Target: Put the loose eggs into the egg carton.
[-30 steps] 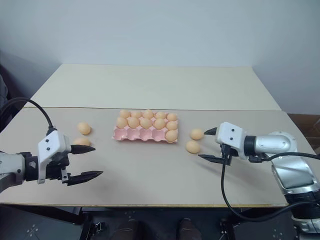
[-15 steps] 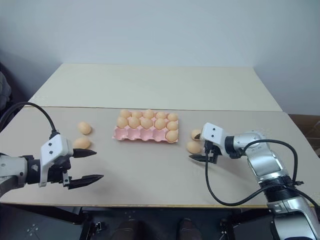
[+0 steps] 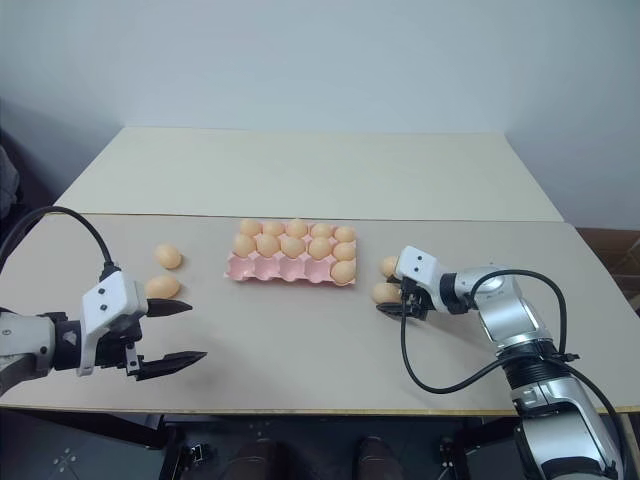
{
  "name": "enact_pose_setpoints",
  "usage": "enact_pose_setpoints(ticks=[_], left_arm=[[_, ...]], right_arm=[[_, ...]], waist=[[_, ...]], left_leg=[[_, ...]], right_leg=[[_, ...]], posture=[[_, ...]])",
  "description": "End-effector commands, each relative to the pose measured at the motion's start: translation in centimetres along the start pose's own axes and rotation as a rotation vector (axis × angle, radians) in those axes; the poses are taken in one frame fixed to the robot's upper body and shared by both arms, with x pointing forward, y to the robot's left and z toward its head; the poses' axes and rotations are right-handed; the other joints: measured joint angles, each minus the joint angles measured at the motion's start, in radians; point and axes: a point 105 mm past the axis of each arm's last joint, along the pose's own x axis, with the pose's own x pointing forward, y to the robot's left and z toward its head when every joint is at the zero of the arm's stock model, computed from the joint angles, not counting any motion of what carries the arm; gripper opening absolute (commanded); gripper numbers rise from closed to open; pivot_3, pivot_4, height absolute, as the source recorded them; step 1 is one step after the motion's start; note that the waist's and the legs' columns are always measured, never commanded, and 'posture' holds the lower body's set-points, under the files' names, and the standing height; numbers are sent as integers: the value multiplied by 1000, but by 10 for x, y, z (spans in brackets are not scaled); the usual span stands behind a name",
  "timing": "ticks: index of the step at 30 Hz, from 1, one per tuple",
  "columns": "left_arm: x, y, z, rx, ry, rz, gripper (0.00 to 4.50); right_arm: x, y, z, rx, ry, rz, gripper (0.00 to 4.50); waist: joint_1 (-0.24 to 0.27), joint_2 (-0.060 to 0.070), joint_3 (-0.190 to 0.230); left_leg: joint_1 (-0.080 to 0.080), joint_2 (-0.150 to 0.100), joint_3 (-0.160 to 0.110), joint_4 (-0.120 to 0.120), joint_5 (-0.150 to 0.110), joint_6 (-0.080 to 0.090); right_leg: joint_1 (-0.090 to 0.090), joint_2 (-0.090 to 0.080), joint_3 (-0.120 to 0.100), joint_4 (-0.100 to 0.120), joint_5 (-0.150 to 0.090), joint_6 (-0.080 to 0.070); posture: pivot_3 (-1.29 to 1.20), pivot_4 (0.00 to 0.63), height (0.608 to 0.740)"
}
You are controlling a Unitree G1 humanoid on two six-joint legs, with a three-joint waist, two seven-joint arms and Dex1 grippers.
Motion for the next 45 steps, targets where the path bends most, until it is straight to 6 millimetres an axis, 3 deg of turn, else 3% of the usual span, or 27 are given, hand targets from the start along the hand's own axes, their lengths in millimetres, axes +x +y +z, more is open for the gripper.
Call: enact_pose_setpoints(ticks=[1,6,11,18,27,30,35,40,45], left_arm=[[-3,0,8,48,-13,15,4500],[-2,0,8,49,-14,16,4500],[-2,2,7,46,-14,19,4500],[-5,4,4,38,-4,34,4500],[-14,2,0,22,15,58,4500],[-15,2,-2,16,21,62,4500],[-14,2,-2,14,22,63,4500],[-14,2,-3,14,25,58,4500],[-12,2,0,24,16,54,4500]], right_arm=[[-6,-5,13,-68,-30,-21,2228],[-8,-3,23,-120,-47,-19,2228],[-7,-6,64,-183,-159,-53,2228],[21,-9,106,-260,-234,-90,2228],[61,-7,124,-311,-245,-87,2228],[68,-7,124,-311,-231,-77,2806],[66,-6,127,-302,-250,-68,4467],[50,-9,127,-327,-266,-117,4488],[9,-4,119,-333,-292,-128,4488]], waist=[[0,0,0],[-1,0,0],[-7,0,0],[-20,0,0],[-18,0,0],[-20,0,0],[-20,0,0],[-17,0,0],[-13,0,0]], left_leg=[[0,0,0,0,0,0],[0,0,0,0,0,0],[0,0,0,0,0,0],[1,1,0,0,0,0],[-1,0,0,0,0,0],[0,1,0,0,0,0],[0,1,0,0,0,0],[0,1,0,-1,0,0],[-1,1,0,-1,0,0]], right_leg=[[0,0,0,0,0,0],[0,0,0,0,0,0],[0,0,0,0,0,0],[0,1,0,1,0,0],[-1,0,0,0,2,3],[-1,0,0,1,2,3],[-1,0,-1,1,3,3],[-1,0,-1,1,3,3],[-1,0,-1,0,3,3]], posture=[[0,150,740],[0,150,740],[0,150,740],[0,150,740],[0,150,740],[0,150,740],[0,150,740],[0,150,740],[0,150,740]])
